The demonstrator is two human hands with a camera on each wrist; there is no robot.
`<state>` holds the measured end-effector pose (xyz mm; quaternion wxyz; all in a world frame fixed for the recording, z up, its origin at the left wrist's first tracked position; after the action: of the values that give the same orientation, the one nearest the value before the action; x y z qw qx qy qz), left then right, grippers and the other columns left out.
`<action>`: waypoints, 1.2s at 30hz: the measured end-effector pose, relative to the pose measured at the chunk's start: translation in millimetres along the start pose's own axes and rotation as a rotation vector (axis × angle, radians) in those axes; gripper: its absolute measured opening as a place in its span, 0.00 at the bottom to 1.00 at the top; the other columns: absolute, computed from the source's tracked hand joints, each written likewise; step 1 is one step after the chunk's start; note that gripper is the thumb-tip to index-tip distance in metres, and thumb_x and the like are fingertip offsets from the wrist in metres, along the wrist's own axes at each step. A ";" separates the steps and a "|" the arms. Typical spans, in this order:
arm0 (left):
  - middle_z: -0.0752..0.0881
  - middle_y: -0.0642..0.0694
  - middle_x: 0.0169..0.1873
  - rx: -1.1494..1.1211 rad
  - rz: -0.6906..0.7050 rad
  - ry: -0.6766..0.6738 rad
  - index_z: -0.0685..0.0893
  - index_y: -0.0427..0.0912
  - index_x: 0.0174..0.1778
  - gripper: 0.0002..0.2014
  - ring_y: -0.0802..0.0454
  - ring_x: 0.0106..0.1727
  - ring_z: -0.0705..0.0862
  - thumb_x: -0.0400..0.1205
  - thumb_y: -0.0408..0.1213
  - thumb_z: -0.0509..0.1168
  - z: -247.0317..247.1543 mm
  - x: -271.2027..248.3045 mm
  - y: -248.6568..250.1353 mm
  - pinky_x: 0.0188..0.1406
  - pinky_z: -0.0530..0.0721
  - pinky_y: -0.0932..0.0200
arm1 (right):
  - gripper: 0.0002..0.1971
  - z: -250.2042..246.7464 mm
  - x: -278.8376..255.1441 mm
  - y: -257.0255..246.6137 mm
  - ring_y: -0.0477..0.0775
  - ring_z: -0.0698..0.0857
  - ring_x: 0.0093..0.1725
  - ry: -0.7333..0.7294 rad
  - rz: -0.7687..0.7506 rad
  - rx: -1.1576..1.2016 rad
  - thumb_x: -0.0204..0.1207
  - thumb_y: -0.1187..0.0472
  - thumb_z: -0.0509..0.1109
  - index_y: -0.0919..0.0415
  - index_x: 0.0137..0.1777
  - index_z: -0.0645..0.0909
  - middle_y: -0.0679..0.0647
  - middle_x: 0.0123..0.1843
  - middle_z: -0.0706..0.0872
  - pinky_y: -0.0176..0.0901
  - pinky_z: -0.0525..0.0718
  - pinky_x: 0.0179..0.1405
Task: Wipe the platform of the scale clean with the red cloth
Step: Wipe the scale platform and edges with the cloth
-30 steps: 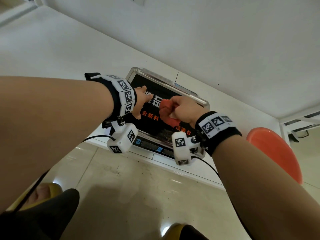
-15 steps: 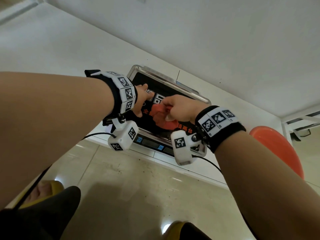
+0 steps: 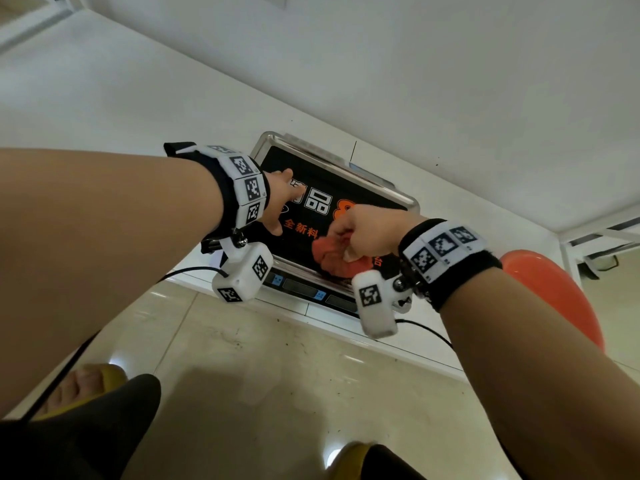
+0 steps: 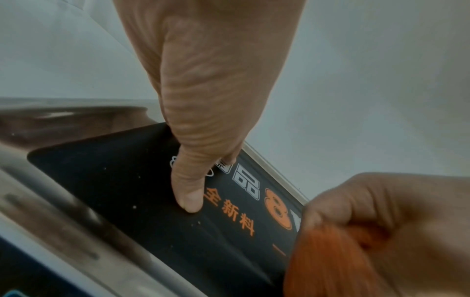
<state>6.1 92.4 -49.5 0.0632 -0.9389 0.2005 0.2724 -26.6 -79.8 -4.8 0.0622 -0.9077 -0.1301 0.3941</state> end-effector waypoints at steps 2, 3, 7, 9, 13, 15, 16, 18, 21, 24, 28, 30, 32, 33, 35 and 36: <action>0.48 0.40 0.84 0.006 -0.004 -0.010 0.48 0.49 0.85 0.48 0.42 0.84 0.57 0.76 0.49 0.72 0.3 0.3 0.8 0.75 0.69 0.47 | 0.12 -9.5 1.0 11.1 0.49 0.86 0.50 0.110 0.050 0.164 0.77 0.69 0.73 0.52 0.55 0.85 0.49 0.50 0.89 0.46 0.85 0.52; 0.48 0.40 0.84 0.010 -0.006 -0.013 0.48 0.49 0.85 0.48 0.42 0.83 0.58 0.76 0.49 0.72 -0.2 -0.1 1.5 0.75 0.69 0.47 | 0.13 -12.6 3.6 15.3 0.50 0.87 0.50 0.169 0.085 0.212 0.77 0.69 0.73 0.54 0.58 0.85 0.51 0.50 0.89 0.46 0.87 0.52; 0.50 0.40 0.83 0.034 -0.009 -0.004 0.49 0.50 0.85 0.47 0.42 0.82 0.60 0.76 0.49 0.72 -0.7 -0.2 2.4 0.72 0.73 0.48 | 0.07 -7.5 15.4 18.4 0.53 0.90 0.44 0.317 0.194 0.190 0.77 0.69 0.69 0.61 0.50 0.86 0.55 0.44 0.91 0.41 0.85 0.37; 0.49 0.40 0.83 0.031 -0.005 -0.011 0.49 0.50 0.85 0.47 0.42 0.83 0.60 0.76 0.49 0.72 -0.5 0.0 2.2 0.72 0.73 0.48 | 0.09 -0.4 16.3 13.4 0.53 0.90 0.42 0.299 0.189 0.242 0.76 0.72 0.68 0.59 0.40 0.84 0.53 0.38 0.89 0.41 0.85 0.35; 0.48 0.40 0.84 0.027 -0.009 -0.013 0.49 0.49 0.85 0.48 0.42 0.83 0.60 0.75 0.49 0.72 -2.1 -1.0 1.5 0.73 0.72 0.48 | 0.16 7.0 8.1 6.4 0.53 0.83 0.38 0.120 0.176 0.212 0.76 0.72 0.72 0.57 0.30 0.76 0.52 0.34 0.82 0.45 0.84 0.38; 0.48 0.39 0.84 0.026 -0.014 -0.014 0.50 0.49 0.85 0.47 0.41 0.83 0.60 0.75 0.49 0.72 -1.6 -1.6 1.1 0.74 0.71 0.47 | 0.06 3.5 3.4 10.6 0.58 0.86 0.43 0.078 0.170 0.262 0.76 0.72 0.72 0.64 0.39 0.82 0.59 0.41 0.86 0.52 0.89 0.48; 0.49 0.39 0.84 0.026 -0.017 -0.013 0.50 0.49 0.85 0.47 0.41 0.83 0.60 0.75 0.49 0.72 -1.3 -1.6 1.0 0.74 0.72 0.47 | 0.02 -0.6 1.6 14.6 0.59 0.88 0.47 0.097 0.177 0.302 0.77 0.72 0.72 0.67 0.47 0.85 0.61 0.45 0.88 0.53 0.90 0.52; 0.49 0.39 0.84 0.017 -0.015 -0.011 0.50 0.49 0.85 0.47 0.41 0.83 0.60 0.75 0.49 0.73 -0.2 -1.3 1.3 0.74 0.72 0.47 | 0.08 -9.5 4.1 26.7 0.60 0.91 0.51 0.193 0.243 0.342 0.77 0.72 0.72 0.65 0.55 0.86 0.61 0.51 0.91 0.54 0.92 0.55; 0.49 0.40 0.83 0.020 -0.013 -0.014 0.50 0.49 0.85 0.48 0.41 0.82 0.61 0.75 0.49 0.73 -1.0 -0.6 1.5 0.74 0.73 0.47 | 0.07 -14.5 7.7 34.3 0.61 0.93 0.49 0.323 0.296 0.273 0.74 0.69 0.72 0.60 0.50 0.88 0.60 0.47 0.93 0.60 0.91 0.56; 0.50 0.40 0.83 0.015 -0.012 -0.022 0.50 0.50 0.85 0.47 0.41 0.82 0.62 0.75 0.48 0.73 -1.2 -0.1 1.5 0.73 0.73 0.47 | 0.05 -0.9 9.5 29.4 0.60 0.92 0.46 0.289 0.309 0.279 0.76 0.70 0.70 0.62 0.41 0.86 0.60 0.42 0.91 0.58 0.92 0.54; 0.49 0.39 0.83 0.015 -0.016 -0.026 0.48 0.49 0.85 0.48 0.41 0.83 0.59 0.76 0.48 0.72 -2.7 -1.7 3.5 0.76 0.71 0.47 | 0.08 10.2 0.4 21.5 0.60 0.89 0.45 0.082 0.225 0.299 0.75 0.70 0.74 0.62 0.36 0.82 0.62 0.43 0.87 0.55 0.93 0.51; 0.49 0.39 0.83 0.022 -0.017 -0.023 0.48 0.49 0.85 0.48 0.42 0.83 0.59 0.76 0.48 0.72 -3.7 -2.7 3.1 0.76 0.71 0.47 | 0.02 2.4 -1.8 28.7 0.58 0.89 0.45 0.125 0.232 0.357 0.76 0.71 0.74 0.66 0.47 0.86 0.62 0.46 0.87 0.50 0.93 0.48; 0.48 0.39 0.84 0.015 -0.021 -0.029 0.48 0.49 0.85 0.48 0.42 0.83 0.58 0.76 0.48 0.72 -3.1 -3.8 2.5 0.76 0.70 0.47 | 0.05 -9.0 -0.9 39.7 0.60 0.90 0.45 0.264 0.270 0.400 0.76 0.72 0.72 0.68 0.50 0.86 0.63 0.47 0.90 0.54 0.93 0.49; 0.48 0.39 0.84 0.014 -0.022 -0.031 0.47 0.49 0.85 0.48 0.41 0.84 0.57 0.76 0.48 0.72 -3.1 -4.2 2.6 0.76 0.70 0.47 | 0.05 -12.8 -0.6 44.2 0.62 0.92 0.48 0.322 0.282 0.395 0.76 0.72 0.72 0.67 0.49 0.87 0.64 0.49 0.91 0.57 0.93 0.52; 0.47 0.39 0.84 0.020 -0.021 -0.029 0.47 0.50 0.85 0.48 0.42 0.84 0.57 0.76 0.48 0.72 -3.7 -3.7 3.6 0.76 0.70 0.47 | 0.06 -14.6 0.2 51.1 0.64 0.91 0.53 0.399 0.312 0.308 0.77 0.72 0.70 0.62 0.43 0.85 0.63 0.50 0.91 0.53 0.91 0.51; 0.47 0.40 0.84 0.026 -0.022 -0.028 0.47 0.50 0.85 0.48 0.42 0.84 0.57 0.76 0.48 0.72 -3.6 -3.3 4.1 0.75 0.71 0.47 | 0.06 -12.6 1.1 53.2 0.63 0.90 0.54 0.414 0.332 0.244 0.78 0.71 0.69 0.61 0.43 0.85 0.62 0.50 0.90 0.49 0.87 0.48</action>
<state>3.7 89.0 -44.7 0.0811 -0.9363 0.1925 0.2822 -6.8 -130.7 -8.5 0.1307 -0.9635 0.0841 0.2181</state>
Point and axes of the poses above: each hand's wrist, its own x-axis towards the middle knuckle, its own z-axis out of the palm, y = z × x, the point moved 1 cm from there along x, towards the middle knuckle
